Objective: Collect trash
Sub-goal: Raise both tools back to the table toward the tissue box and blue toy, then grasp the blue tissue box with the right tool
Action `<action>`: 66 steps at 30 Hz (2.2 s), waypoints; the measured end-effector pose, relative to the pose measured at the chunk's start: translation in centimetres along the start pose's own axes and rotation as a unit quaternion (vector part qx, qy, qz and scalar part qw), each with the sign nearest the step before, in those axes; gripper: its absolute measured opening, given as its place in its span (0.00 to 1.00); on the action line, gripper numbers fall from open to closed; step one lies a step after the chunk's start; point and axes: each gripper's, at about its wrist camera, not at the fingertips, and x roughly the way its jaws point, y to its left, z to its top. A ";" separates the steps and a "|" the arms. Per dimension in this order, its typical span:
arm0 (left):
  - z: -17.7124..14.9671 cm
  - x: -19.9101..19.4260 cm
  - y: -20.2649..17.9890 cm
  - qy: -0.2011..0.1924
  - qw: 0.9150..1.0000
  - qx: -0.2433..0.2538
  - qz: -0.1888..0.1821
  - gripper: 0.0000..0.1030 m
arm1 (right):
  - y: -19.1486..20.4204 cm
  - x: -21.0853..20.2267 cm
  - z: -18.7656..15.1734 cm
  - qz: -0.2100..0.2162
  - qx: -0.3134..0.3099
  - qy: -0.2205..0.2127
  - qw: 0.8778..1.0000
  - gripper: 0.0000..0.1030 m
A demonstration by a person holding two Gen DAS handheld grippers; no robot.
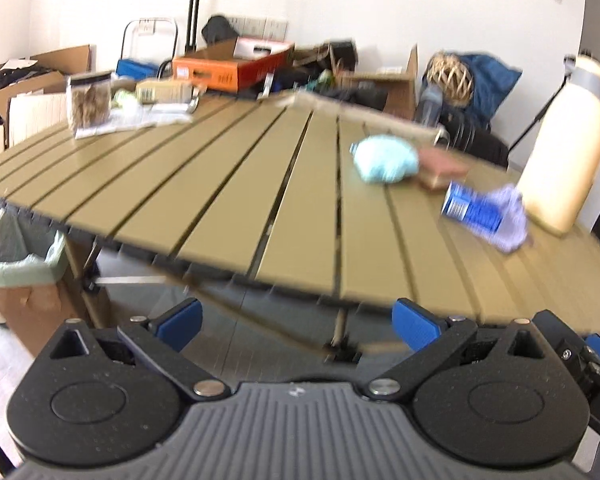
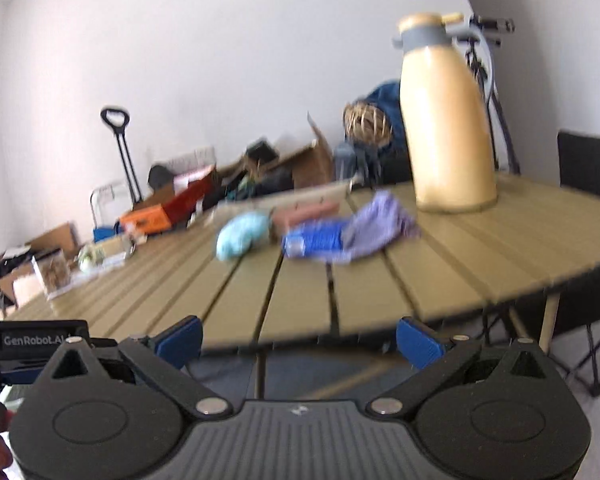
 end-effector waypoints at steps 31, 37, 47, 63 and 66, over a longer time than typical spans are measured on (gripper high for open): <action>12.2 7.6 -1.1 -0.075 0.989 -0.101 -0.071 1.00 | 1.7 17.4 9.0 -0.057 -0.014 0.032 0.998 1.00; 12.8 9.6 -1.1 -0.063 0.994 -0.070 -0.059 1.00 | 1.5 21.1 9.3 -0.090 -0.001 0.093 0.992 1.00; 12.1 10.8 -1.8 -0.042 0.997 -0.033 -0.056 1.00 | 2.2 23.7 9.0 -0.103 -0.017 0.141 0.985 0.84; 11.1 10.7 -2.9 -0.027 0.998 -0.003 -0.048 1.00 | -0.4 20.9 10.0 -0.073 0.026 0.087 0.993 0.72; 11.0 10.9 -3.5 -0.023 0.998 0.007 -0.050 1.00 | -1.6 19.7 10.7 -0.063 0.044 0.065 0.995 0.72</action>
